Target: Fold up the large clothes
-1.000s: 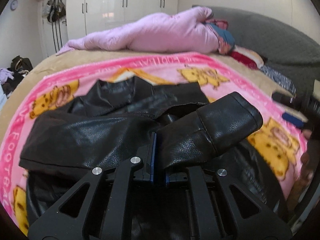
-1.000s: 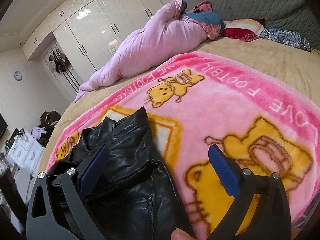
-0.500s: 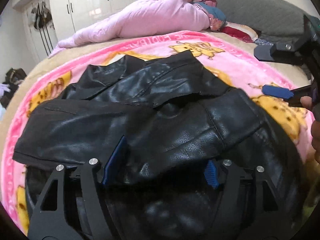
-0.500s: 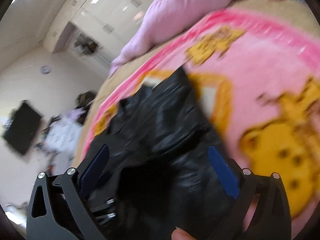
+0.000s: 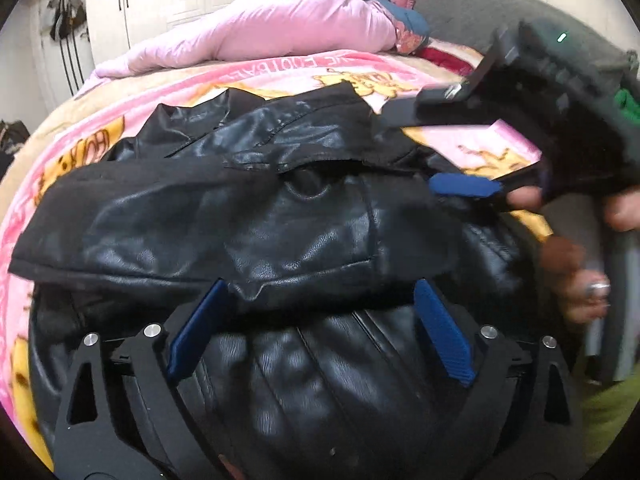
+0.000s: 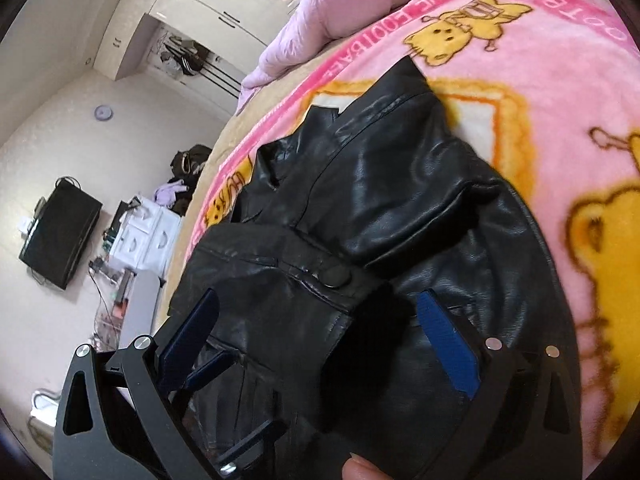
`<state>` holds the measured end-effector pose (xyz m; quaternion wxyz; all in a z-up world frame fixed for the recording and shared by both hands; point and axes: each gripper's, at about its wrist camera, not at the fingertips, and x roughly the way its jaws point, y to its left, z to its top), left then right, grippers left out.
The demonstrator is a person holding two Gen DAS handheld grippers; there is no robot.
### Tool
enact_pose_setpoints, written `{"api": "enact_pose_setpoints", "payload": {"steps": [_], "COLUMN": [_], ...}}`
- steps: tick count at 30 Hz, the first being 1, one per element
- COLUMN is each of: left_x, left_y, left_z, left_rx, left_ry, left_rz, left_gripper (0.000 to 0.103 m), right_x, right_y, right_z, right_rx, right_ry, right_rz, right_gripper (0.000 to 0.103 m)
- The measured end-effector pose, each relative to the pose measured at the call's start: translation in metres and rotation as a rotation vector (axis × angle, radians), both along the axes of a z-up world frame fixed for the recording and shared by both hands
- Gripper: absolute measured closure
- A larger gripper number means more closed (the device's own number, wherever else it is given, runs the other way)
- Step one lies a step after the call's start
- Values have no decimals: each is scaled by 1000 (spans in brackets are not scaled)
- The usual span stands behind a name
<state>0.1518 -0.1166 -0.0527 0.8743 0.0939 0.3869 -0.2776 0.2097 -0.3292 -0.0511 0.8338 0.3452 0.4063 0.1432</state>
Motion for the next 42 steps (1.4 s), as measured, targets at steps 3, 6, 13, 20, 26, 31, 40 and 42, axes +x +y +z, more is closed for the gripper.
{"api": "enact_pose_setpoints", "payload": {"steps": [3, 6, 13, 20, 26, 31, 40, 42], "left_x": [-3, 0, 28, 37, 47, 72, 142, 155], "left_y": [19, 48, 136, 203, 217, 212, 181, 178], "left_z": [15, 31, 53, 63, 67, 83, 71, 62], "left_rx": [3, -30, -195, -317, -338, -340, -306, -293], "left_ry": [-44, -73, -33, -11, 15, -14, 65, 93], "left_rz": [38, 115, 354, 515, 562, 578, 580, 592], "left_gripper": [12, 11, 10, 10, 9, 9, 11, 27], "right_x": [6, 6, 11, 10, 26, 37, 51, 50], "right_y": [8, 12, 21, 43, 49, 39, 18, 18], "right_z": [-8, -13, -16, 35, 105, 134, 100, 97], "right_rx": [-41, -91, -20, -191, -367, -431, -452, -459], "right_ry": [42, 60, -13, -219, -410, -506, -426, -422], "right_rz": [7, -14, 31, 85, 135, 149, 103, 104], "right_gripper": [6, 16, 91, 100, 100, 100, 100, 100]}}
